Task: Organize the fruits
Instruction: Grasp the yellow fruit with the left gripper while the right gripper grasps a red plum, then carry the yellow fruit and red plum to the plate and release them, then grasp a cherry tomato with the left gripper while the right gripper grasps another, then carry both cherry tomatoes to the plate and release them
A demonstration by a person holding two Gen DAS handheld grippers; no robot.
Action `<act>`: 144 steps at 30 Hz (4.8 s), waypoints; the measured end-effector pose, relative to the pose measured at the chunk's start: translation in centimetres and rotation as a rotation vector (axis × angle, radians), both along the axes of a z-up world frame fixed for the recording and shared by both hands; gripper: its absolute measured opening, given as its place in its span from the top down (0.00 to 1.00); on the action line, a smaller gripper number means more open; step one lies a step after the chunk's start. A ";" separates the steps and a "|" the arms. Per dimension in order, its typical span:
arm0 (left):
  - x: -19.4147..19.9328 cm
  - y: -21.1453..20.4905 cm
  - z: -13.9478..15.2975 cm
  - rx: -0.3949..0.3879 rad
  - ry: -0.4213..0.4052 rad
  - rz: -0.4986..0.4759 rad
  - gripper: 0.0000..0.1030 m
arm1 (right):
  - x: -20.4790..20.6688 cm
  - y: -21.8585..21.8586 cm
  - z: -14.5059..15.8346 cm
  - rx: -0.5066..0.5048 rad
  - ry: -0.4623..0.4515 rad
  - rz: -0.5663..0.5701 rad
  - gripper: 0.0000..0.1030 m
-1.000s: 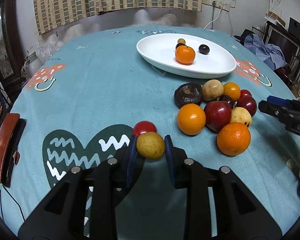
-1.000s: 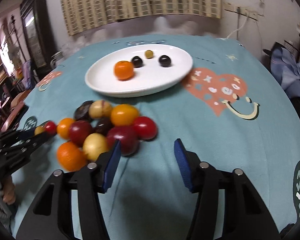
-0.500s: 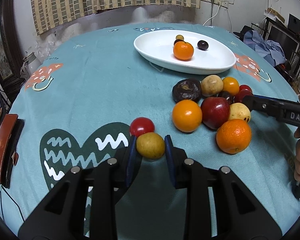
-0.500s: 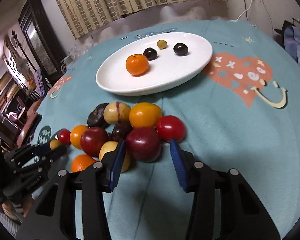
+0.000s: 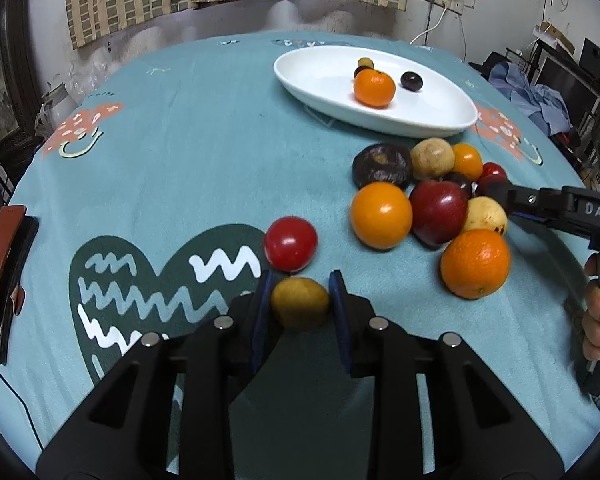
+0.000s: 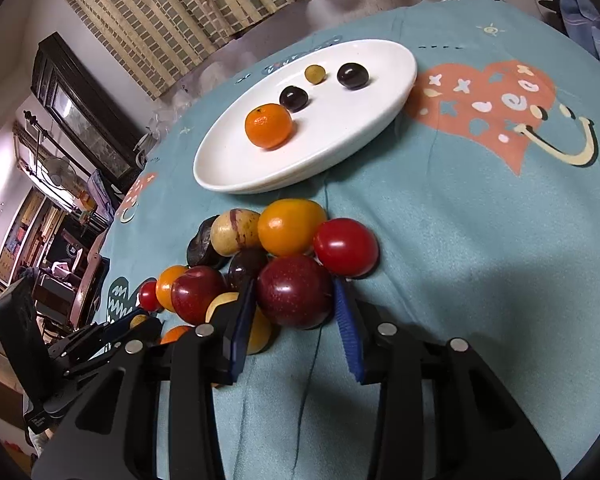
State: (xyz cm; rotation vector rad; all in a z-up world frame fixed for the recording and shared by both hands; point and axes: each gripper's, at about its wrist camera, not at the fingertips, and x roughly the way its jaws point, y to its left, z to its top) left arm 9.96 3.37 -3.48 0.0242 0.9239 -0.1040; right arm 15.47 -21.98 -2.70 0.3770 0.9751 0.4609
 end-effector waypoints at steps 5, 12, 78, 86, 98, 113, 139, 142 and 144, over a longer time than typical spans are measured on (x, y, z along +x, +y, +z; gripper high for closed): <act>-0.7 0.3 0.0 -0.016 0.001 0.006 0.72 | 0.2 -0.4 0.1 0.006 0.000 -0.006 0.61; -2.0 0.1 3.2 -0.035 -0.130 0.017 0.72 | -1.1 -1.3 2.5 -0.007 -0.096 -0.039 0.61; 2.2 0.0 0.1 0.052 -0.052 0.025 0.73 | -0.1 -1.3 2.5 -0.209 -0.116 -0.020 0.44; 2.2 -0.1 -0.1 0.058 -0.041 0.017 0.73 | 0.5 -1.0 0.8 -0.191 -0.060 -0.002 0.50; 2.2 -0.2 -0.2 0.061 -0.041 0.013 0.72 | -0.2 1.0 0.2 -0.262 -0.099 0.051 0.70; 4.2 -0.1 4.9 0.009 -0.128 0.042 0.73 | 0.2 -2.1 6.2 -0.142 -0.220 -0.051 0.71; 10.3 -3.7 6.3 -0.046 -0.158 0.008 0.44 | 4.9 -0.8 9.7 -0.053 -0.248 -0.047 0.49; 6.9 -1.7 6.9 -0.045 -0.192 0.048 0.41 | 0.9 -0.2 11.5 -0.076 -0.371 -0.052 0.08; 5.0 -0.9 6.2 -0.046 -0.176 0.054 0.41 | -1.4 1.0 11.4 -0.161 -0.416 -0.021 0.08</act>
